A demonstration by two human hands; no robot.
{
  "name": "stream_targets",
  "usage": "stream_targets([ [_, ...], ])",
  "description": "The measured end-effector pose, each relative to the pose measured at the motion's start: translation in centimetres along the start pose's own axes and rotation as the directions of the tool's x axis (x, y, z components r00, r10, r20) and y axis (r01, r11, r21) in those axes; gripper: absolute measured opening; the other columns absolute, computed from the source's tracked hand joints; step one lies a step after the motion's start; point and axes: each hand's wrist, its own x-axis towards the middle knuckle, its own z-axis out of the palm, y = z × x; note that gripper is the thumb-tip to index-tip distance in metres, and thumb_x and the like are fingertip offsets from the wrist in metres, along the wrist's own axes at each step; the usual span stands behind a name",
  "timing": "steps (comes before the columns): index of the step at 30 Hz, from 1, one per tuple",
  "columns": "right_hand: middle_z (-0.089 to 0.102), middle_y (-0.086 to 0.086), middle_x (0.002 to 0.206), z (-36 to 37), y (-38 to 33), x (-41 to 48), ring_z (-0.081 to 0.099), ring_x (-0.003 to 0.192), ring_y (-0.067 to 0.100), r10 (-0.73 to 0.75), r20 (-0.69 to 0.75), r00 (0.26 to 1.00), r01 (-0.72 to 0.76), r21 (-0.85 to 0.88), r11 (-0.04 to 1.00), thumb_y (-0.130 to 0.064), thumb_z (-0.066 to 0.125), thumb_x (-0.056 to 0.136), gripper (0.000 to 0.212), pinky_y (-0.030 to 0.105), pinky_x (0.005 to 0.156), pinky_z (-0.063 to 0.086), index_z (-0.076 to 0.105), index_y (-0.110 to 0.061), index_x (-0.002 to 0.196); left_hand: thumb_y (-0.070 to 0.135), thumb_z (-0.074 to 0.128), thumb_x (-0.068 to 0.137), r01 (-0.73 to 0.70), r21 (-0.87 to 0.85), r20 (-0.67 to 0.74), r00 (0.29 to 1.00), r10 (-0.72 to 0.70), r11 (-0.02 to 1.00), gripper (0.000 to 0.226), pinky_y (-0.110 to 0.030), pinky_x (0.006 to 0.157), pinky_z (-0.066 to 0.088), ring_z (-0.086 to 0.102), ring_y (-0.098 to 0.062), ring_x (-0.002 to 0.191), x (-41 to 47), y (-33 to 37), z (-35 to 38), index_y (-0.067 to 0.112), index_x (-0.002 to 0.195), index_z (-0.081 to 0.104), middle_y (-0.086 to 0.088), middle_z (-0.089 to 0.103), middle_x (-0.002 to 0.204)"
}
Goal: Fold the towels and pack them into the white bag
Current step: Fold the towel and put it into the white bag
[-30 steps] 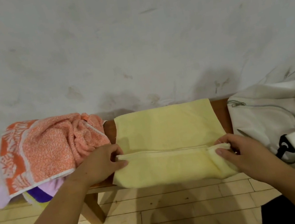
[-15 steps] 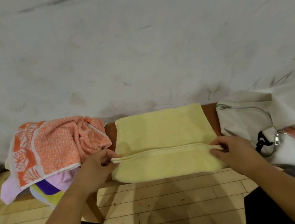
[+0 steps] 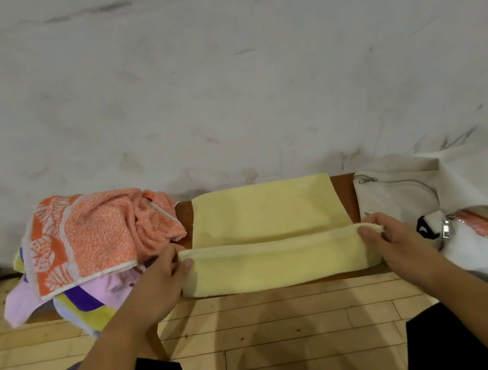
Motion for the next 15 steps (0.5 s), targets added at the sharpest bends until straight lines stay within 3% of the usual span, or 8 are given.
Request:
stream_targets([
  [3, 0.067, 0.004, 0.082, 0.2, 0.1, -0.4, 0.059, 0.068, 0.011, -0.032, 0.054, 0.998, 0.036, -0.091, 0.995, -0.034, 0.052, 0.103, 0.016, 0.026, 0.06, 0.05, 0.06, -0.031, 0.089, 0.032, 0.043, 0.106, 0.023, 0.086, 0.065, 0.997, -0.029, 0.996, 0.012, -0.026, 0.063, 0.045, 0.064, -0.026, 0.085, -0.2, 0.0, 0.2, 0.022, 0.103, 0.048, -0.013, 0.066, 0.094],
  [6, 0.067, 0.009, 0.084, 0.3, 0.3, -0.8, 0.062, 0.076, 0.025, -0.018, 0.091, 0.996, 0.033, -0.17, 0.985, -0.037, 0.051, 0.103, 0.016, 0.035, 0.062, 0.052, 0.059, -0.029, 0.092, 0.033, 0.043, 0.107, 0.096, 0.135, 0.16, 0.98, -0.118, 0.986, 0.015, -0.024, 0.056, 0.047, 0.063, -0.02, 0.074, -0.2, -0.5, 0.2, 0.021, 0.099, 0.047, -0.01, 0.063, 0.087],
  [10, 0.066, 0.018, 0.088, 0.6, 0.3, -0.5, 0.056, 0.067, 0.017, -0.002, 0.098, 0.995, 0.024, -0.223, 0.975, -0.036, 0.05, 0.104, 0.016, 0.03, 0.059, 0.044, 0.058, -0.027, 0.093, 0.034, 0.048, 0.105, 0.165, 0.082, 0.261, 0.948, -0.181, 0.983, 0.021, -0.029, 0.051, 0.05, 0.059, -0.015, 0.057, 0.1, -1.1, 0.5, 0.014, 0.099, 0.052, -0.009, 0.059, 0.079],
  [13, 0.065, 0.014, 0.086, 0.9, 0.2, 0.1, 0.057, 0.071, 0.016, 0.006, 0.073, 0.997, 0.01, -0.221, 0.975, -0.038, 0.049, 0.104, 0.018, 0.031, 0.061, 0.043, 0.057, -0.027, 0.092, 0.036, 0.047, 0.105, 0.127, 0.056, 0.191, 0.972, -0.136, 0.99, 0.019, -0.026, 0.054, 0.048, 0.061, -0.019, 0.065, 1.0, -0.5, 0.2, 0.02, 0.097, 0.054, -0.009, 0.065, 0.082],
  [15, 0.065, 0.006, 0.083, 1.1, -0.1, 0.9, 0.059, 0.075, 0.017, -0.002, 0.009, 1.0, 0.004, -0.192, 0.981, -0.037, 0.049, 0.104, 0.018, 0.032, 0.062, 0.044, 0.057, -0.027, 0.091, 0.037, 0.047, 0.105, 0.161, -0.073, 0.115, 0.982, -0.152, 0.984, 0.021, -0.029, 0.058, 0.053, 0.065, -0.024, 0.072, 1.8, 0.0, 0.0, 0.018, 0.105, 0.056, -0.018, 0.067, 0.093],
])
